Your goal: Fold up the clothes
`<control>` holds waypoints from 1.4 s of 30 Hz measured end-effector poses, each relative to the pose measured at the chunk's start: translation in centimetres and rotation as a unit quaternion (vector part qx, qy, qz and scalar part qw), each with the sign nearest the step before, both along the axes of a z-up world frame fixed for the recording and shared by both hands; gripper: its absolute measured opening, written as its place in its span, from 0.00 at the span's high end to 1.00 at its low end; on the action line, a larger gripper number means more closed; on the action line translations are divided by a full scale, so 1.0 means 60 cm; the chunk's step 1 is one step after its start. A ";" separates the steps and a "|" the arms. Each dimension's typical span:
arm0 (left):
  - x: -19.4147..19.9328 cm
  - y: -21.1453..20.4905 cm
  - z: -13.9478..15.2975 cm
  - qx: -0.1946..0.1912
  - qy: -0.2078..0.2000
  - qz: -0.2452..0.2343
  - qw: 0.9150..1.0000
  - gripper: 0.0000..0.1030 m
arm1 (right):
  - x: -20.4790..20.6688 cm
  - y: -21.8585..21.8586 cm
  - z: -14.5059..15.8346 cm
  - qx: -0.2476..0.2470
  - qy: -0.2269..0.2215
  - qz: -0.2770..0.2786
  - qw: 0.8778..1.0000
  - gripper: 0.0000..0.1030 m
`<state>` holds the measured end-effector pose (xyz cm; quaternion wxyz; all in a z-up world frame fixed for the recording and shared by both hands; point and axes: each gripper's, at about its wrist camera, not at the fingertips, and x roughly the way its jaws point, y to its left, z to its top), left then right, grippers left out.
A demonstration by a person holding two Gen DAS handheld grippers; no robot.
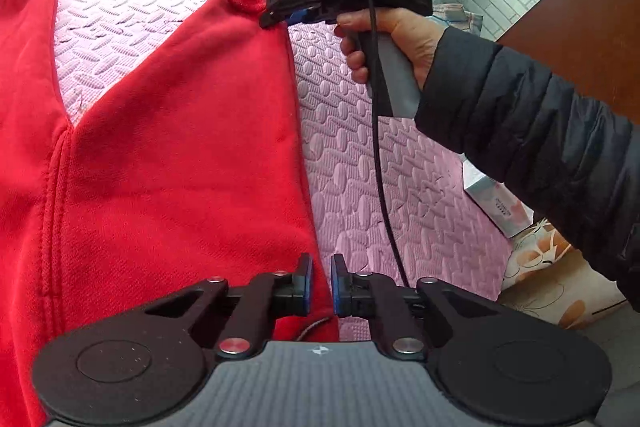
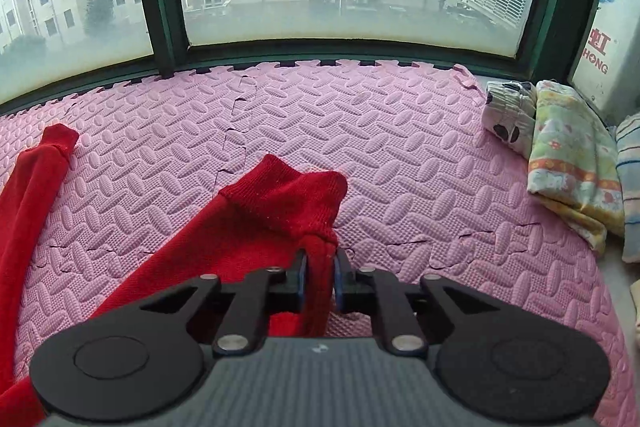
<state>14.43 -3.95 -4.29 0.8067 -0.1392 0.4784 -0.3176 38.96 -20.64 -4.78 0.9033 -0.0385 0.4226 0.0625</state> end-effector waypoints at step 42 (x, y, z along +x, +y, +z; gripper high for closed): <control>-0.178 0.233 0.028 0.159 -0.074 0.178 0.968 0.45 | -0.506 0.119 0.020 0.042 0.010 0.293 0.955 0.00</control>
